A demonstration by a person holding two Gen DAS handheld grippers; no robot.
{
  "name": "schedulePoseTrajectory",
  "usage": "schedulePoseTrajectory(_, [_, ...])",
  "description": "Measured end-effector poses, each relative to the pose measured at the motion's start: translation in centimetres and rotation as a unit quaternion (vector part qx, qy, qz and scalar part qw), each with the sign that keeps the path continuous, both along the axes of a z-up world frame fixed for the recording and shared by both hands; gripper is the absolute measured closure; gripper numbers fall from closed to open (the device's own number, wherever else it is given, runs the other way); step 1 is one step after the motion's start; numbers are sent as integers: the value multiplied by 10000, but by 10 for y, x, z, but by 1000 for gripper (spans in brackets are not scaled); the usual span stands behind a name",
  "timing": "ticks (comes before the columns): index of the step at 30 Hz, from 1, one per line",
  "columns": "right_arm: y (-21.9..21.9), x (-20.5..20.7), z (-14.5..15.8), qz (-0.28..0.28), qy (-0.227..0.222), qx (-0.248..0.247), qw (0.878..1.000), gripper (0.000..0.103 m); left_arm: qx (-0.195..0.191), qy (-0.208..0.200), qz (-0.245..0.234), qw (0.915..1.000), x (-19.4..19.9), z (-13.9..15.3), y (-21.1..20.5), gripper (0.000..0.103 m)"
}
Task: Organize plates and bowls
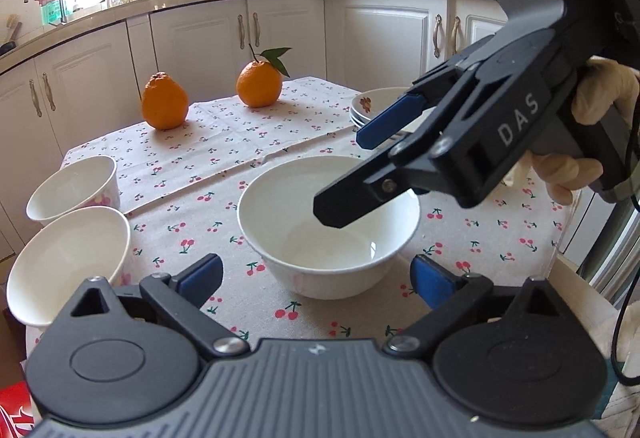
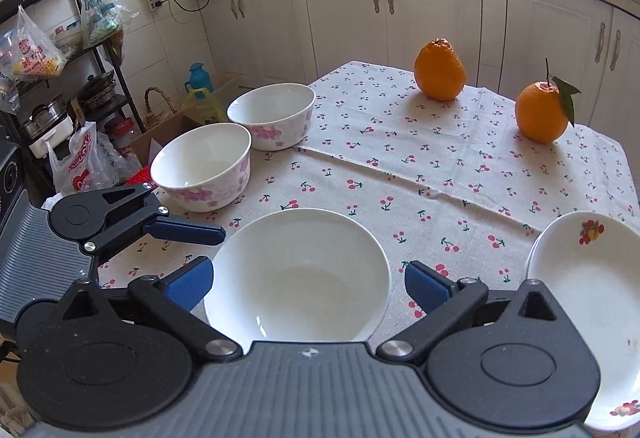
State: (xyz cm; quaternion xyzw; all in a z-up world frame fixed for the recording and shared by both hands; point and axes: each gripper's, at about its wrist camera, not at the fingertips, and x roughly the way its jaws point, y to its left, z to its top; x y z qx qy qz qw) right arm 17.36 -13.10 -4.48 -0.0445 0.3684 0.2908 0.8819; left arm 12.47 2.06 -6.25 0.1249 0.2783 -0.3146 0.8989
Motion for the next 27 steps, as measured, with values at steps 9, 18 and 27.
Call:
schedulePoseTrajectory(9, [16,-3,16,307,-311,-138,9989,0,78,241,416,9988,-9,3,44,2])
schedulePoseTrajectory(18, [53,-1,21,748,-443,-389,9955,0,134,-143,1348,9907,-15,6,84,2])
schedulePoseTrajectory(27, [86,13,21,1045,-428,-559,9920,0,31,-220,1619,9866,1,5,104,1])
